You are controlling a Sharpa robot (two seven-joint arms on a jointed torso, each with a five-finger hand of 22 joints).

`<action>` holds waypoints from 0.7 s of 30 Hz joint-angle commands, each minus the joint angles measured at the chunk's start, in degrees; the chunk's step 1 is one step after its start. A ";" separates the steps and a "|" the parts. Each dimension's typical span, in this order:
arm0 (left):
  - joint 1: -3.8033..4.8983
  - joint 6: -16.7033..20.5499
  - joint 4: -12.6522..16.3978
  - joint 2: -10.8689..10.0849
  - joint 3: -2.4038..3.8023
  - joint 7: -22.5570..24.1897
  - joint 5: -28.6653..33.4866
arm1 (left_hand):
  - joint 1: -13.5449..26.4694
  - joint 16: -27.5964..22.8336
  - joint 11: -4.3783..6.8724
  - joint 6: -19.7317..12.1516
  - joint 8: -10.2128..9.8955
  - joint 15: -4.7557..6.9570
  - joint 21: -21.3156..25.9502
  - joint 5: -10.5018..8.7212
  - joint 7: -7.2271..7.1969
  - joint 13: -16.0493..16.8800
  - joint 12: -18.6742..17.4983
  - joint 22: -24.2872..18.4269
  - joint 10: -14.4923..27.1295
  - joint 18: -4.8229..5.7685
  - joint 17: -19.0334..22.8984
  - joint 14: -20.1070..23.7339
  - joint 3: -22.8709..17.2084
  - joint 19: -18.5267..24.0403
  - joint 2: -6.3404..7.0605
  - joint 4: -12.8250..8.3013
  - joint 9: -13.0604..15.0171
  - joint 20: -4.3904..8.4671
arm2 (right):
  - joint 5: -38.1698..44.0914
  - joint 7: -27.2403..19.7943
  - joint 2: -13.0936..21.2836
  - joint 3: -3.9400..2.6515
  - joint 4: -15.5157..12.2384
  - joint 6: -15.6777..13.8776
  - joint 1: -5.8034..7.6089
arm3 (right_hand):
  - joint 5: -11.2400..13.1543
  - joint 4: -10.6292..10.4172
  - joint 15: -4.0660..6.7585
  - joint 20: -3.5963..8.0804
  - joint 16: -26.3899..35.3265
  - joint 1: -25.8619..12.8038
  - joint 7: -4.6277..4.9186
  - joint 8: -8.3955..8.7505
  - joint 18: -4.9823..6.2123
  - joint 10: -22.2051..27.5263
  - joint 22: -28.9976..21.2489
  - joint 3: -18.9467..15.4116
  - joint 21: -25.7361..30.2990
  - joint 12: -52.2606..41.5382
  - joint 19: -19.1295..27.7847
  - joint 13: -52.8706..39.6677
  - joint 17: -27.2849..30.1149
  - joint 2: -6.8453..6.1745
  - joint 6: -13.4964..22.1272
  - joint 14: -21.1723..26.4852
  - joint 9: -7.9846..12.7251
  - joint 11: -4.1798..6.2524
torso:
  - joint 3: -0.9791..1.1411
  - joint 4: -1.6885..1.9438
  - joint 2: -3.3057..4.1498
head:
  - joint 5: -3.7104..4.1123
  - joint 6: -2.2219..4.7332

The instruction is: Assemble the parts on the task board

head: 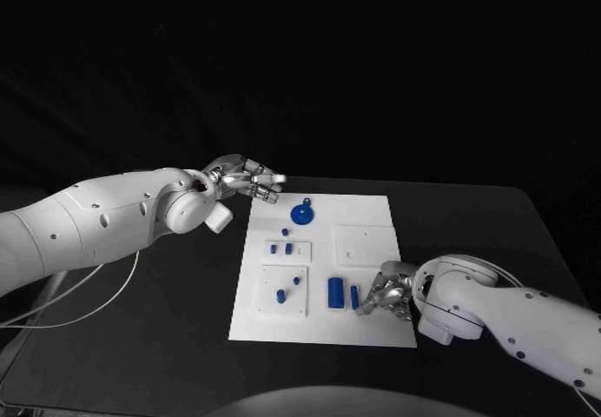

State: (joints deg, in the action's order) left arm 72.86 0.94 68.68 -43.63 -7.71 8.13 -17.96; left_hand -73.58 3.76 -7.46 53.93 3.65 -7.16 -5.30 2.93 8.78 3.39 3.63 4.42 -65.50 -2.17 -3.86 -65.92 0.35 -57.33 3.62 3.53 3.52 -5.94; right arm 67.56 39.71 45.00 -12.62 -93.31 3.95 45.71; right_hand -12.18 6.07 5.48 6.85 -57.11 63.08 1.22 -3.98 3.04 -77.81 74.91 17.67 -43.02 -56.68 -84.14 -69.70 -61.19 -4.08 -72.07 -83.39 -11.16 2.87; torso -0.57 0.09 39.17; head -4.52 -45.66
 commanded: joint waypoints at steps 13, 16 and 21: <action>0.03 -1.15 -0.09 0.23 -0.05 -0.16 -0.17 | -0.42 -0.19 0.03 0.46 -0.10 -0.01 0.29 -0.18 0.12 0.03 -0.18 0.09 0.39 0.43 0.03 0.43 0.27 0.09 -0.66 -0.39 -0.02 -0.30 | 0.61 2.01 -1.12 0.21 2.40 1.38 -0.31 | -0.87 2.52 0.40 0.31 -0.07 -1.18 0.08 0.33 -0.30 -0.09 5.14 -0.20 -0.06 -0.22 -2.69 -0.07 0.03 1.71 0.28 -0.12 0.24 0.28 | 0.03 -0.06 0.02 | 0.18 0.06; 0.03 -1.20 -0.15 0.26 -0.07 -0.19 -0.18 | -0.42 -0.19 0.03 0.46 -0.10 -0.01 0.29 -0.18 0.12 0.03 -0.18 0.09 0.39 0.43 0.03 0.43 0.27 0.09 -0.66 -0.39 -0.02 -0.30 | 0.56 2.08 -1.18 0.24 2.81 2.19 -0.32 | -1.76 3.37 0.43 0.33 -0.04 -0.58 0.14 0.33 -0.29 0.01 5.10 -0.18 0.10 -0.13 -2.64 -0.03 0.06 1.40 0.26 -0.10 0.22 0.26 | 0.00 -0.07 0.00 | 0.19 0.13; 0.03 -1.30 -0.20 0.28 -0.10 -0.26 -0.19 | -0.42 -0.19 0.03 0.46 -0.10 -0.01 0.29 -0.18 0.12 0.03 -0.18 0.09 0.39 0.43 0.03 0.43 0.27 0.09 -0.66 -0.39 -0.02 -0.30 | 0.53 2.14 -1.18 0.30 3.33 3.16 -0.33 | -6.17 5.67 0.42 0.32 0.04 0.67 0.22 0.34 -0.30 0.16 5.11 -1.46 0.11 -0.10 -2.59 -0.07 0.13 1.38 0.06 -0.06 0.18 0.23 | 0.02 -0.03 0.02 | 0.16 0.13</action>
State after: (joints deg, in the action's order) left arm 72.86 0.57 68.43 -43.49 -7.83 7.78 -18.05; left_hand -73.81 3.76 -7.46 53.93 3.65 -7.16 -5.30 2.93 8.79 3.39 3.63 4.46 -65.50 -2.18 -3.86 -65.92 0.58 -57.33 3.39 3.29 3.52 -5.94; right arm 66.72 38.68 43.74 -12.81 -90.95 5.50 45.96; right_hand -18.06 11.55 5.47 6.85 -57.11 62.92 1.30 -4.11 3.04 -77.81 74.90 16.21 -43.02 -56.68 -84.14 -69.75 -61.10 -2.97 -72.16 -83.38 -16.39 2.87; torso -0.54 0.03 39.18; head -4.33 -45.54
